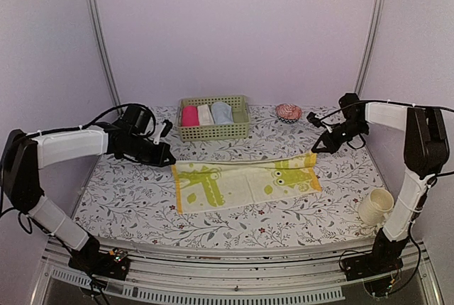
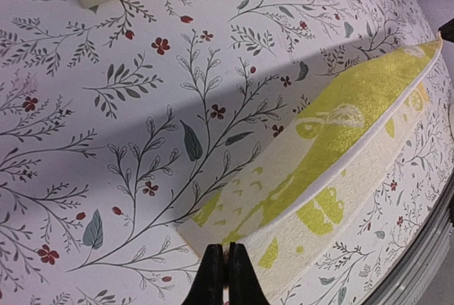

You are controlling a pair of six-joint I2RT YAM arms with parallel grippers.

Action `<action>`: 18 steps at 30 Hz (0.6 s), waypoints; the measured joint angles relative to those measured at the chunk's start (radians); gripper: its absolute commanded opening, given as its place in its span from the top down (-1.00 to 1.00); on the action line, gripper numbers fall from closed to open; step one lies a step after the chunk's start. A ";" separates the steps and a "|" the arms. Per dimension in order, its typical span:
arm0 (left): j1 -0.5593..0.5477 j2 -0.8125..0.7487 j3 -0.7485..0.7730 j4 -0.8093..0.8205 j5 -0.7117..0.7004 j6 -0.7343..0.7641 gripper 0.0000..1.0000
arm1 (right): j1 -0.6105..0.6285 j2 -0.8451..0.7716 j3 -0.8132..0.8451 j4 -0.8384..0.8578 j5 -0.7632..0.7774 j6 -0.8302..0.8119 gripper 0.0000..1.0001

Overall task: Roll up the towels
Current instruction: Fold the towel at the center of the board.

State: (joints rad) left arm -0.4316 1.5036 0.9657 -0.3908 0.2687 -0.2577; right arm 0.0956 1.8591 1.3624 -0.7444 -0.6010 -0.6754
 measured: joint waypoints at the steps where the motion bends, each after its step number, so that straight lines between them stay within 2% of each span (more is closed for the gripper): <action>1: 0.000 -0.004 0.000 -0.001 0.002 -0.001 1.00 | 0.000 -0.016 -0.014 -0.001 0.000 -0.010 0.95; 18: 0.000 -0.023 -0.004 -0.093 0.045 0.001 1.00 | 0.000 -0.052 -0.035 -0.023 0.012 -0.135 0.95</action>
State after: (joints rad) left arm -0.4316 1.4807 0.9619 -0.4835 0.3134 -0.2569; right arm 0.0956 1.8069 1.3273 -0.7670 -0.5892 -0.8108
